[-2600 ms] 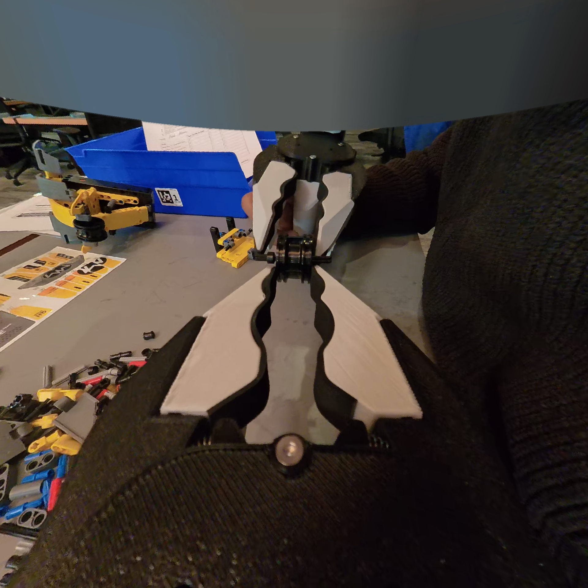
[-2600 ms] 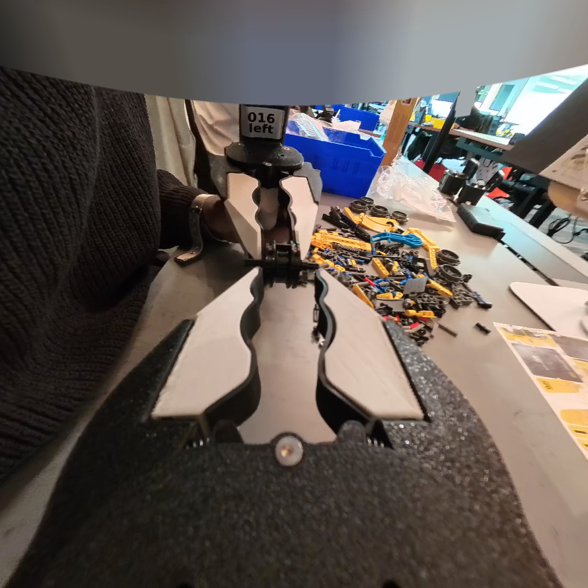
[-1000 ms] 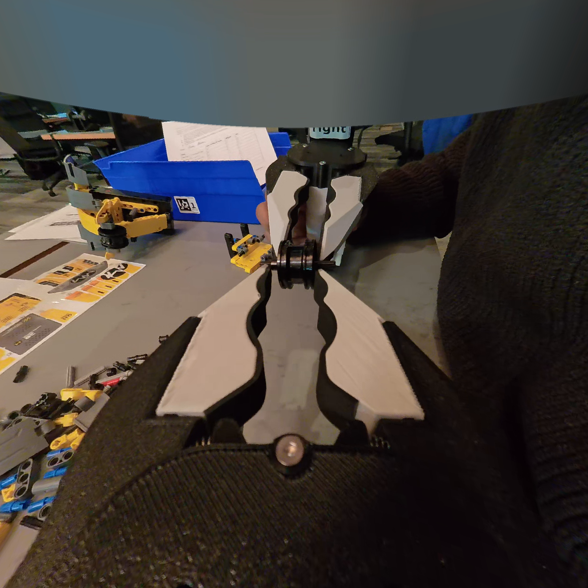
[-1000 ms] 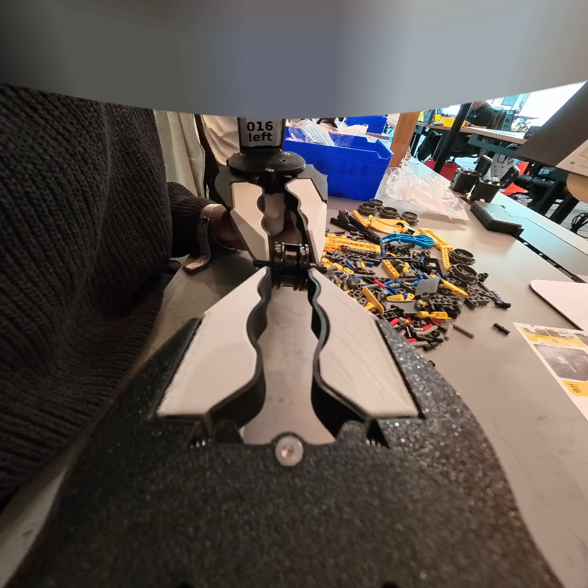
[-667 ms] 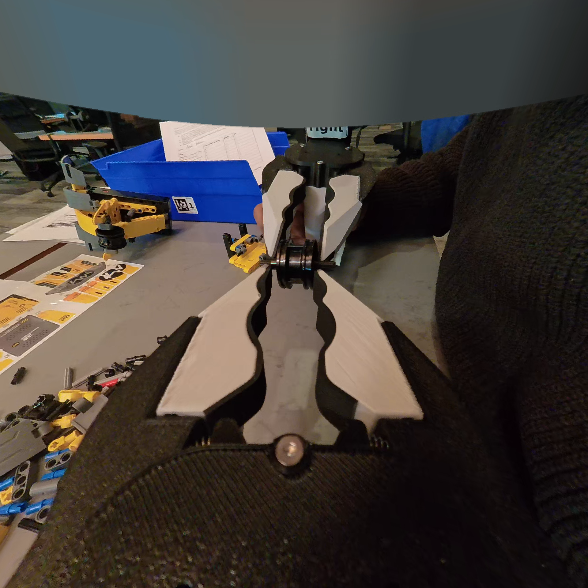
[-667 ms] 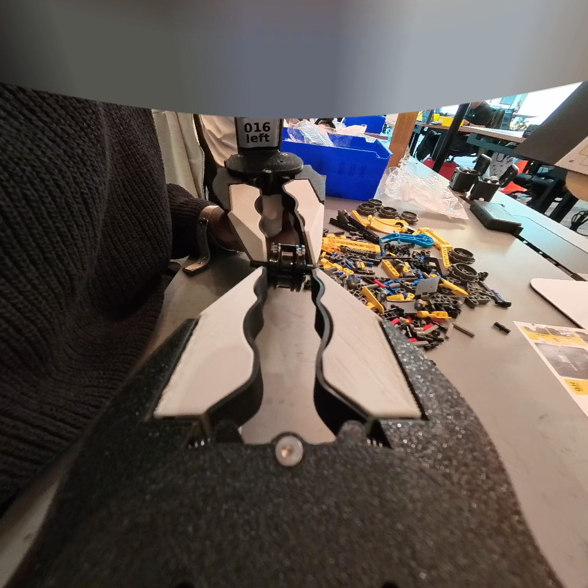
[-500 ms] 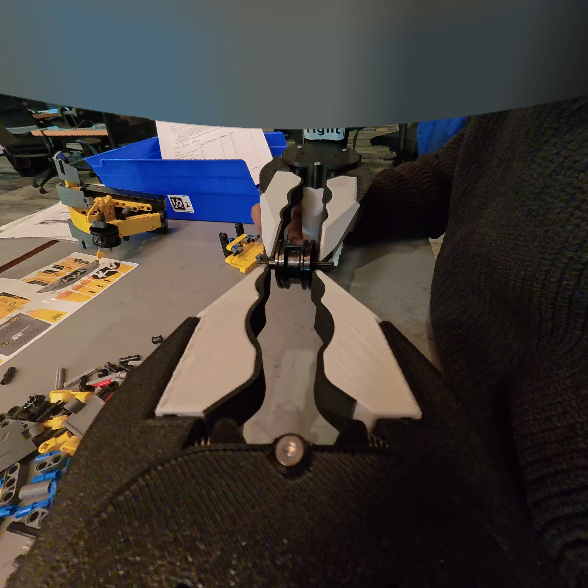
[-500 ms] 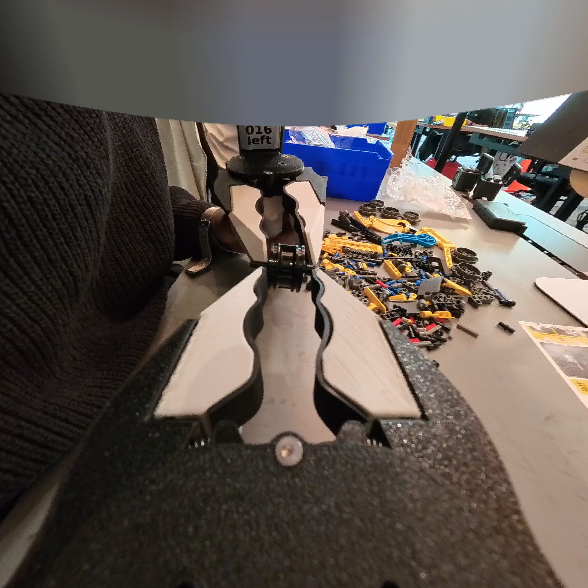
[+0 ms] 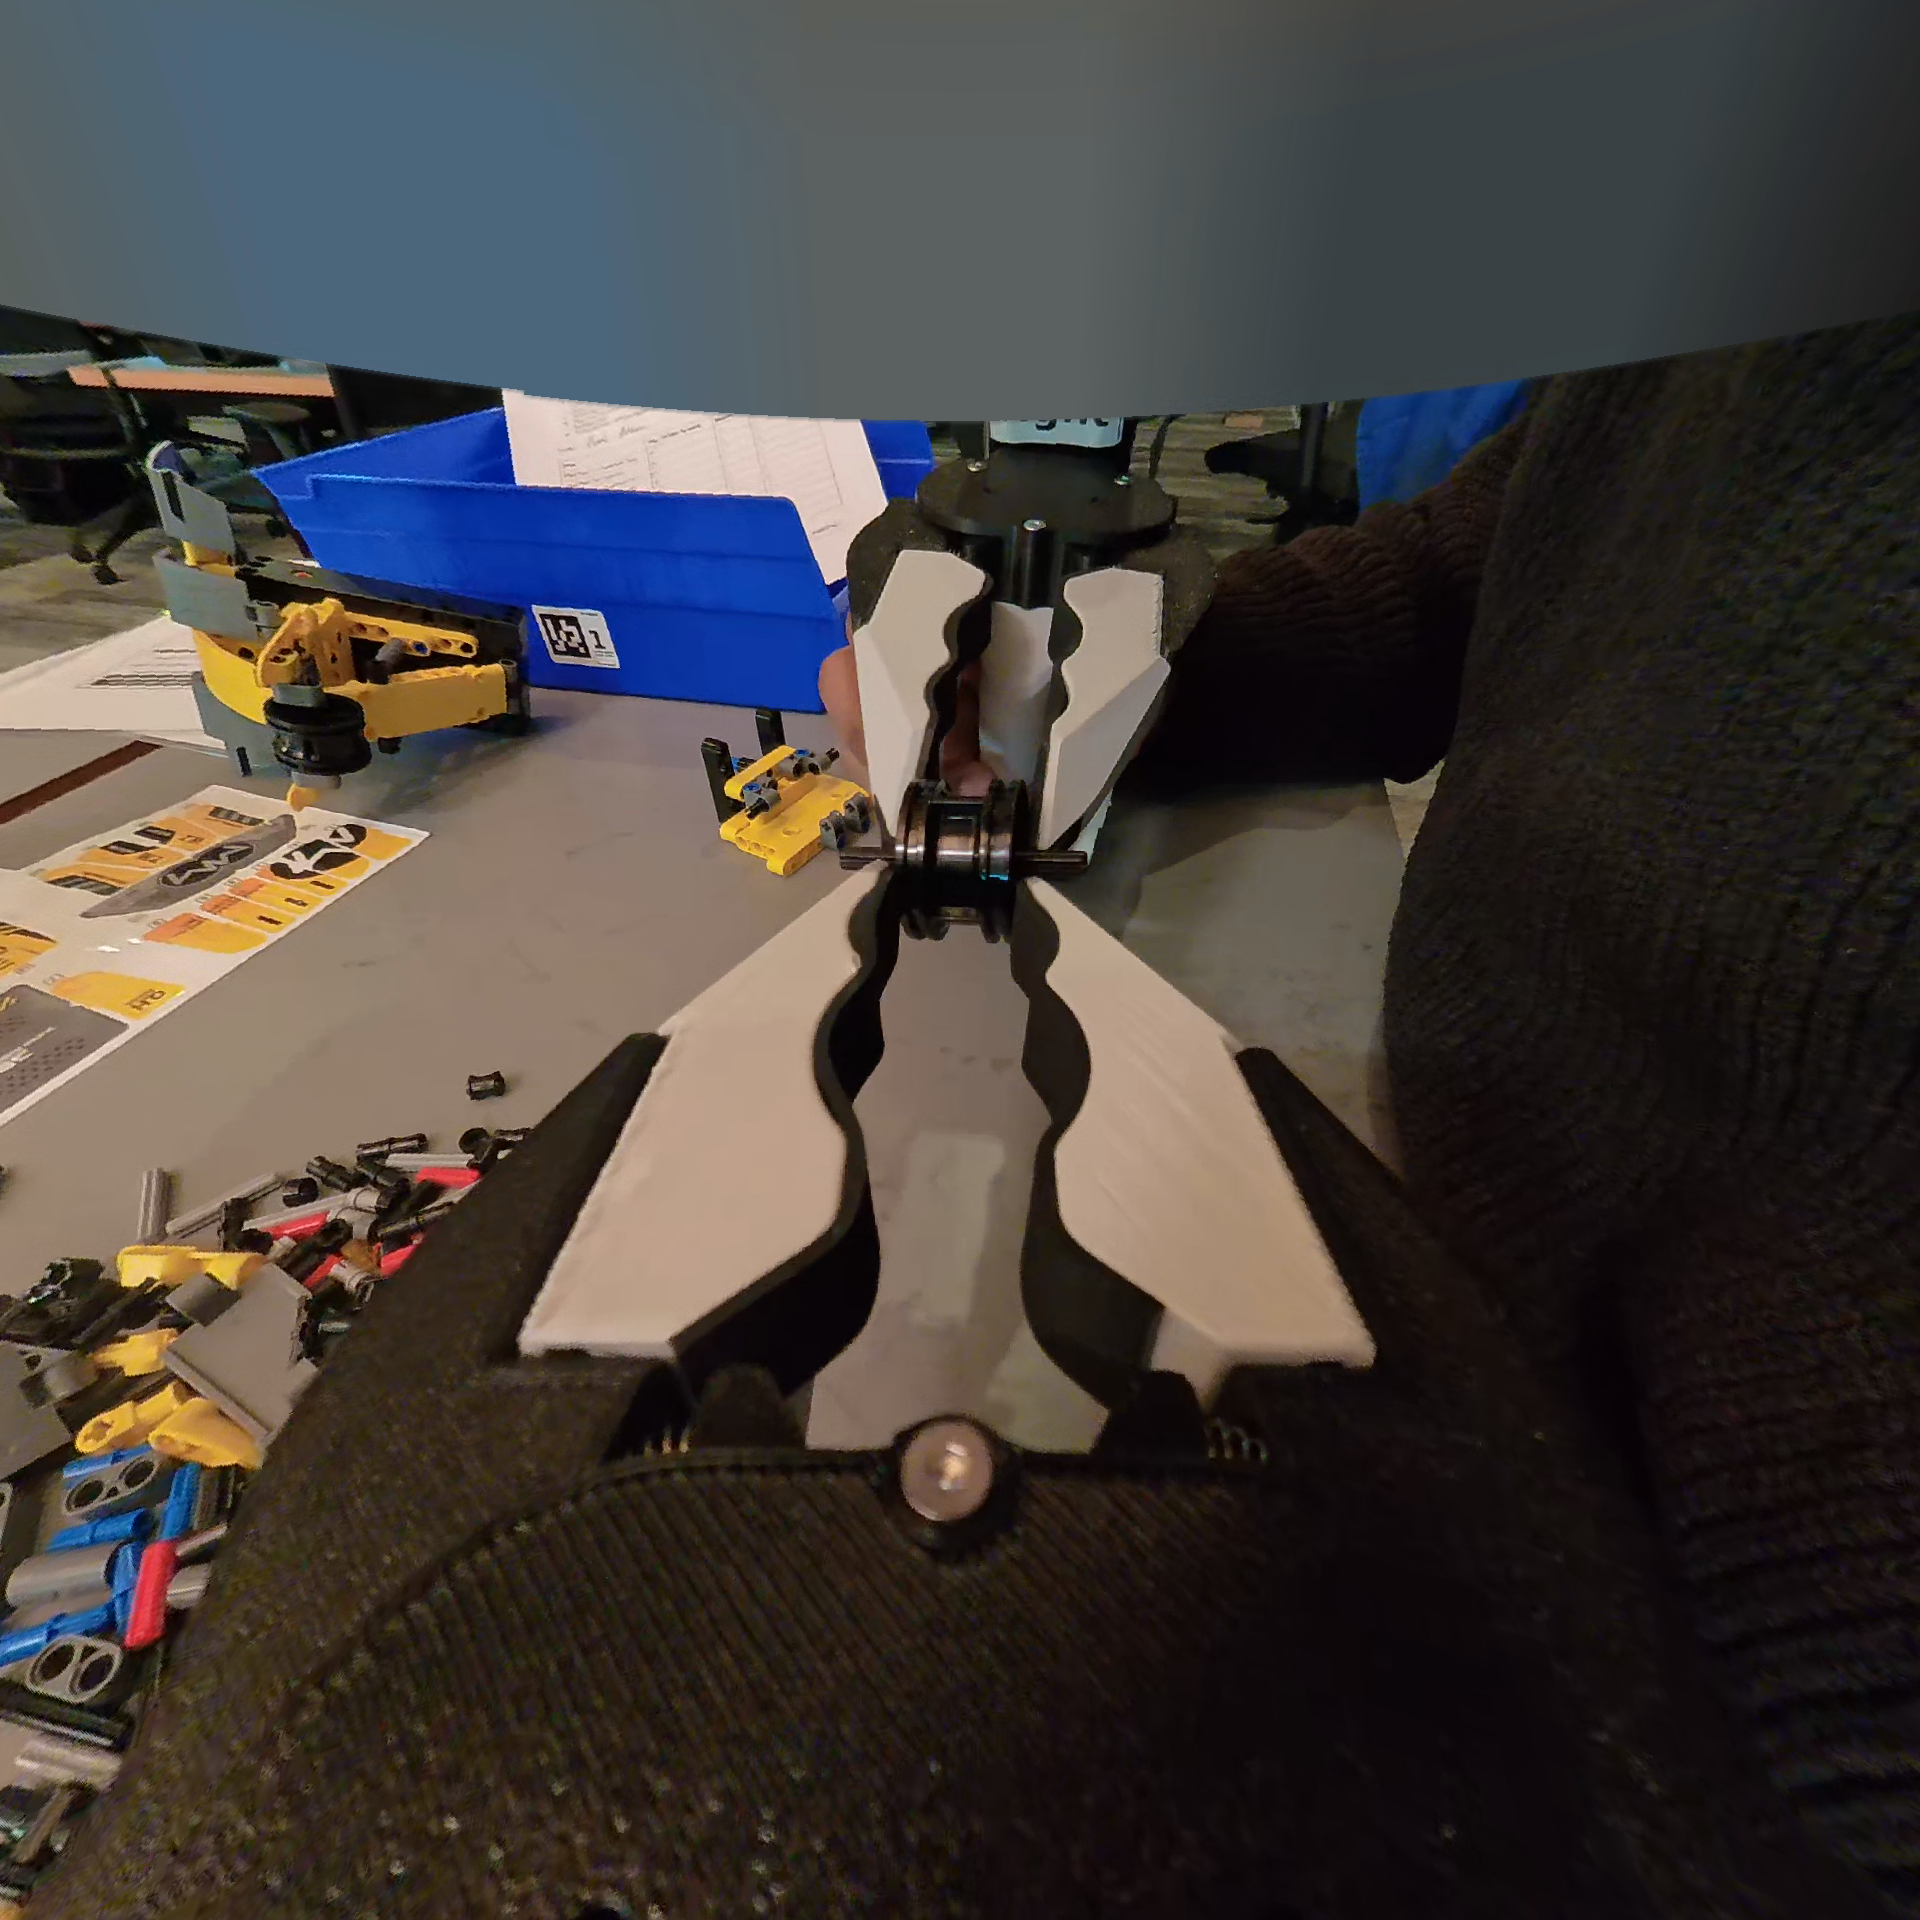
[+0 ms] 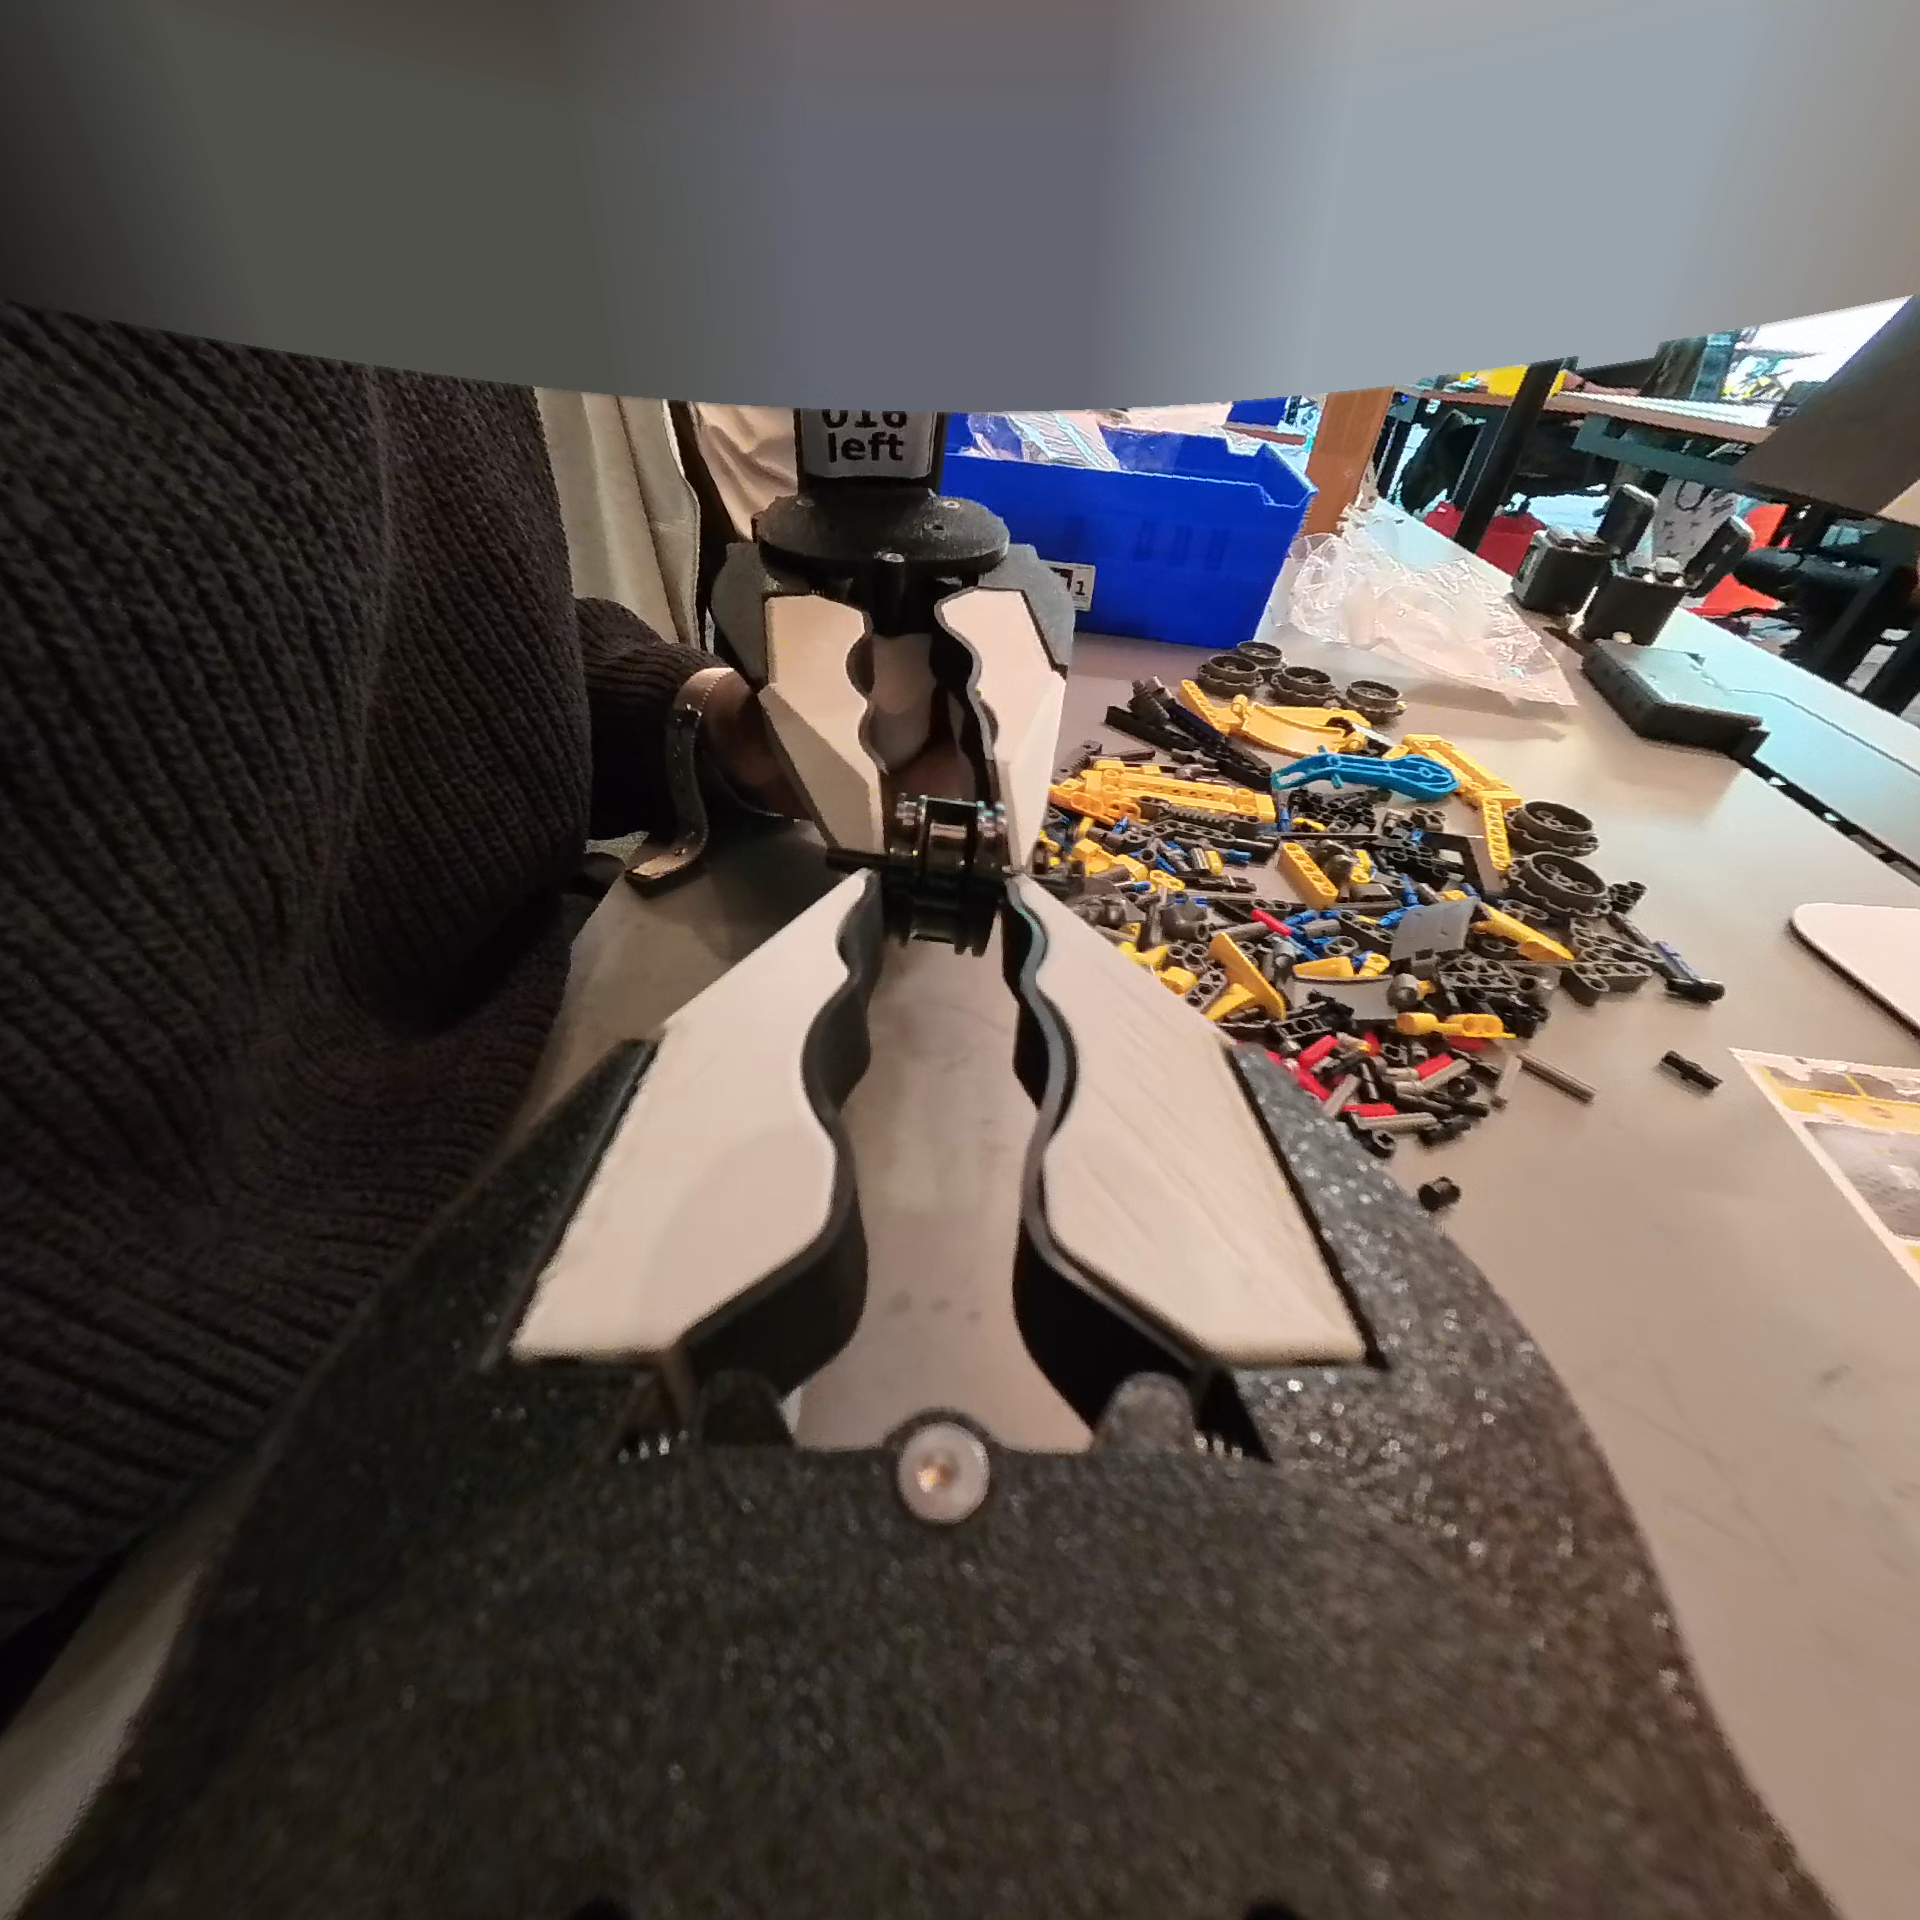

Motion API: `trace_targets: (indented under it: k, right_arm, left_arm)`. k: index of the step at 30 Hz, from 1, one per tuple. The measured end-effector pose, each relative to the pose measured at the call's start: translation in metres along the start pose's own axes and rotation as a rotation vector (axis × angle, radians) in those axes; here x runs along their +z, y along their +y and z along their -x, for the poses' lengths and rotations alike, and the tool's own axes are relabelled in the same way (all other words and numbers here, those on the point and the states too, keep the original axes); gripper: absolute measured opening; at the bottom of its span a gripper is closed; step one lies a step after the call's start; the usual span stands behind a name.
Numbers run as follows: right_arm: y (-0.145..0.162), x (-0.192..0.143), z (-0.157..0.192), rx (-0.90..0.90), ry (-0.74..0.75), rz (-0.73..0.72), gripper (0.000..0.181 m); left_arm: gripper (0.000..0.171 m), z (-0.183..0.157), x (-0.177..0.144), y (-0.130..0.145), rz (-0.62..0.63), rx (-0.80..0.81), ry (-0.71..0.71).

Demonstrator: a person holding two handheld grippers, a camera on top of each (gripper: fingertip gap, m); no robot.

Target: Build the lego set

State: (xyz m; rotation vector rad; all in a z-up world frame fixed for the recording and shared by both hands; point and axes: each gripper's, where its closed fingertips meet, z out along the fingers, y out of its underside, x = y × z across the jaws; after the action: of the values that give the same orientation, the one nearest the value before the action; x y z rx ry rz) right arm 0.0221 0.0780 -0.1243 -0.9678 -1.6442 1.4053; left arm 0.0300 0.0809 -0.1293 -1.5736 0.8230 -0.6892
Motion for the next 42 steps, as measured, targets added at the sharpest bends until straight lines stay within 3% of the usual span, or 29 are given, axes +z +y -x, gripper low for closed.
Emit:
trace_targets:
  k: [14, 19, 21, 24, 27, 30, 32, 35, 42]
  right_arm:
    - [-0.004, -0.001, 0.002, -0.019, -0.016, -0.028, 0.021]
    - [-0.011, -0.005, 0.003, -0.140, 0.027, -0.055, 0.021]
    - [-0.012, -0.005, 0.003, -0.211, 0.057, -0.045, 0.021]
    - [-0.012, -0.006, -0.001, -0.332, 0.126, -0.007, 0.021]
    - [-0.014, -0.007, -0.002, -0.423, 0.169, 0.016, 0.021]
    - [-0.011, -0.006, -0.002, -0.496, 0.196, 0.053, 0.021]
    - [-0.006, -0.004, -0.002, -0.541, 0.209, 0.084, 0.021]
    - [-0.002, -0.001, -0.002, -0.567, 0.215, 0.105, 0.021]
    - [0.002, 0.000, -0.006, -0.469, 0.200, 0.098, 0.021]
  left_arm:
    - [0.018, -0.002, -0.001, -0.003, -0.003, 0.059, -0.019]
    - [0.019, -0.001, 0.001, -0.010, -0.025, 0.165, -0.060]
    - [0.041, 0.005, 0.000, -0.010, -0.029, 0.162, -0.094]
    - [0.048, 0.004, -0.003, -0.008, -0.044, 0.004, -0.017]
    - [0.058, -0.001, -0.011, -0.020, -0.146, -0.228, 0.148]
    - [0.058, -0.003, -0.020, -0.032, -0.242, -0.431, 0.311]
    - [0.059, 0.000, -0.018, -0.029, -0.235, -0.528, 0.348]
    - [0.060, 0.005, -0.006, -0.009, -0.136, -0.592, 0.310]
    - [0.060, -0.002, 0.001, -0.009, -0.113, -0.559, 0.325]
